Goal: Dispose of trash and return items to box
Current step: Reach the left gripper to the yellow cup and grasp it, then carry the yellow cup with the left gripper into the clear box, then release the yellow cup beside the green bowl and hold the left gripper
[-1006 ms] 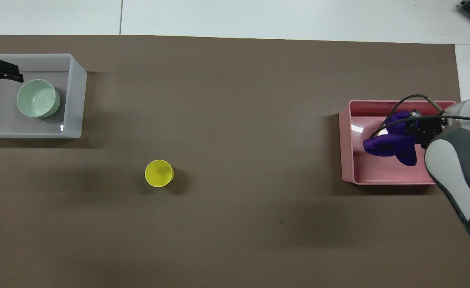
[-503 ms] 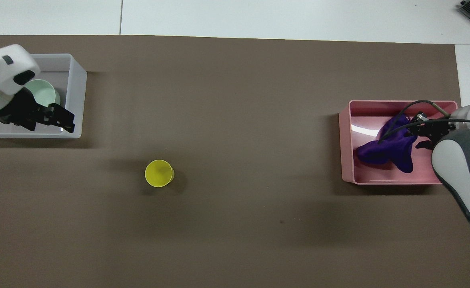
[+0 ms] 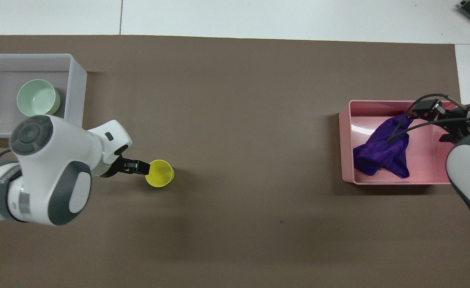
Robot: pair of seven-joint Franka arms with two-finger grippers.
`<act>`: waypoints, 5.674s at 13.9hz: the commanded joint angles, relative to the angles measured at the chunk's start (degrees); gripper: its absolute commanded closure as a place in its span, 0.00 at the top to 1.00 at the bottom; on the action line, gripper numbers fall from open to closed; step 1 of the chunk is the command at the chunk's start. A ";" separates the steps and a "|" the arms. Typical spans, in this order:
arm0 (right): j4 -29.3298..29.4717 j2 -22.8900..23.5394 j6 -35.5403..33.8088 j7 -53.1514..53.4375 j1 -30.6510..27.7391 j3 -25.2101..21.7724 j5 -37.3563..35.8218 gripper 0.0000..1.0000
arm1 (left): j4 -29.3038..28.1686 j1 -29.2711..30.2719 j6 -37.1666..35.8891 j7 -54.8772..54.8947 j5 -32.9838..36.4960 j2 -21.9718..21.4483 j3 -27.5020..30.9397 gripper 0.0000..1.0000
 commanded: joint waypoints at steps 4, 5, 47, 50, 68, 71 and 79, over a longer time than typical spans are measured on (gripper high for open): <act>13.06 0.80 -15.01 -8.71 5.79 0.64 -0.99 1.00 | -4.46 -4.39 7.64 -6.38 -0.69 0.58 1.04 0.37; 14.91 0.98 -17.21 -8.82 7.54 0.65 -1.77 1.00 | -4.37 -4.39 7.64 -6.38 -0.69 1.02 1.13 0.10; 16.68 -1.48 -30.42 -15.49 9.76 -0.15 0.59 1.00 | 43.79 32.53 -9.76 19.11 0.62 30.03 1.75 0.00; 16.68 -1.48 -30.33 -15.58 9.76 -0.15 0.59 1.00 | 43.79 31.57 -10.55 19.20 0.62 30.47 1.74 0.51; 18.26 -0.60 -28.66 -15.76 9.76 -0.06 0.59 1.00 | 45.12 12.84 -36.03 1.80 11.09 6.92 0.78 1.00; 18.26 -0.60 -28.66 -15.76 9.76 -0.06 0.68 1.00 | 42.59 12.92 -38.33 0.48 10.30 4.46 0.60 1.00; 18.26 -0.60 -28.57 -15.76 9.76 -0.06 0.68 1.00 | 38.78 9.94 -38.41 4.61 10.03 1.03 1.66 1.00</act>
